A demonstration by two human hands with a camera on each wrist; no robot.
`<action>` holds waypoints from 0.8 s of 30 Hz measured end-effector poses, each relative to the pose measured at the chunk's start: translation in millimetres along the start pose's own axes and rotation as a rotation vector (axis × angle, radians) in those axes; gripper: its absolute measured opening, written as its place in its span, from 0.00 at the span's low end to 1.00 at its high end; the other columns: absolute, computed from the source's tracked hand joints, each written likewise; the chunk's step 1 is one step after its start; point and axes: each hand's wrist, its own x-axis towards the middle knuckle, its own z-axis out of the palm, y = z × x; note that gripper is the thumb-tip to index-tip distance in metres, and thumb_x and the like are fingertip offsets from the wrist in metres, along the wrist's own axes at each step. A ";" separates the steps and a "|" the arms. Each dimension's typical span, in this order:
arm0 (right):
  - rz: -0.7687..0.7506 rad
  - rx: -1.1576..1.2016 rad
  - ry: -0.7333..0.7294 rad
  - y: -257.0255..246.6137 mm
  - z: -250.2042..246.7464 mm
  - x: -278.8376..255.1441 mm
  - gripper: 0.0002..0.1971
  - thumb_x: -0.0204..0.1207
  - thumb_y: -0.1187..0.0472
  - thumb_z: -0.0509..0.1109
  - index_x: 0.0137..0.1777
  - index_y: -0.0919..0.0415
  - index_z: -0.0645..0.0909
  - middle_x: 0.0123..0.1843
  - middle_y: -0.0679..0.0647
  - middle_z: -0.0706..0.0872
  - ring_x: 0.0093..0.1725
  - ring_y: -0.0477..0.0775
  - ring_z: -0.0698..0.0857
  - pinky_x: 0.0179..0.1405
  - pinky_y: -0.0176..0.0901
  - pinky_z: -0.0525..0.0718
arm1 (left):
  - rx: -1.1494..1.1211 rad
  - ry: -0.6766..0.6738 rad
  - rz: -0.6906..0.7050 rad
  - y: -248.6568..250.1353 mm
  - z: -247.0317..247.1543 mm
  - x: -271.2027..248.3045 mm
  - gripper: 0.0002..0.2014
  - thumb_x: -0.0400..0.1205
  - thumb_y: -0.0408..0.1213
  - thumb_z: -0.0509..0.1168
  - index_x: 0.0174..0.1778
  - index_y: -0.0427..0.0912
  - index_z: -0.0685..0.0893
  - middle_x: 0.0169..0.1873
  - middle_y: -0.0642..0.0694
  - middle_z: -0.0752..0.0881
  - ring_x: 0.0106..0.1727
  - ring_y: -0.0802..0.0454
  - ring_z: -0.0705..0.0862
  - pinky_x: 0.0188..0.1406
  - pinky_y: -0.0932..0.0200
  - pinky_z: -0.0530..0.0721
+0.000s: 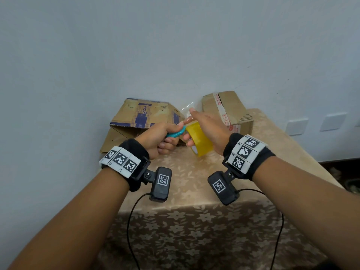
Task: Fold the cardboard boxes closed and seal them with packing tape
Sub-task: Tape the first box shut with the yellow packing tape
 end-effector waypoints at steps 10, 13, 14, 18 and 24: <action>-0.034 -0.005 0.003 2.1 1.9 -0.2 0.20 0.92 0.51 0.61 0.52 0.66 0.86 0.35 0.69 0.89 0.27 0.62 0.85 0.28 0.45 0.87 | -0.132 0.018 -0.072 -3.1 -4.4 4.5 0.12 0.91 0.46 0.58 0.44 0.44 0.77 0.21 0.53 0.61 0.15 0.61 0.56 0.12 0.68 0.54; -0.049 -0.018 0.021 1.2 1.8 -0.7 0.21 0.92 0.50 0.60 0.55 0.68 0.86 0.35 0.68 0.89 0.24 0.60 0.85 0.28 0.44 0.87 | -0.180 0.094 -0.093 -5.4 -7.8 7.1 0.12 0.91 0.47 0.58 0.45 0.44 0.76 0.20 0.54 0.61 0.14 0.61 0.56 0.12 0.67 0.54; -0.049 -0.020 0.025 0.6 1.5 -0.9 0.21 0.92 0.50 0.60 0.54 0.67 0.86 0.35 0.68 0.89 0.23 0.60 0.84 0.28 0.44 0.86 | -0.171 0.136 -0.101 -6.4 -8.3 8.2 0.12 0.91 0.47 0.58 0.46 0.44 0.76 0.20 0.54 0.62 0.14 0.61 0.57 0.12 0.67 0.54; -0.022 -0.010 0.025 1.5 1.1 -0.2 0.19 0.92 0.52 0.60 0.53 0.66 0.86 0.34 0.68 0.89 0.22 0.60 0.84 0.26 0.43 0.86 | 0.362 0.331 -0.035 -10.7 -5.3 12.5 0.11 0.91 0.45 0.61 0.53 0.40 0.79 0.23 0.49 0.75 0.14 0.58 0.68 0.11 0.68 0.61; 0.001 0.002 0.009 3.1 1.0 0.4 0.20 0.91 0.49 0.61 0.53 0.66 0.85 0.34 0.68 0.89 0.23 0.60 0.85 0.26 0.44 0.87 | 0.824 0.305 0.074 -13.2 -0.4 8.1 0.09 0.85 0.45 0.67 0.56 0.50 0.91 0.46 0.45 0.91 0.28 0.51 0.90 0.24 0.61 0.85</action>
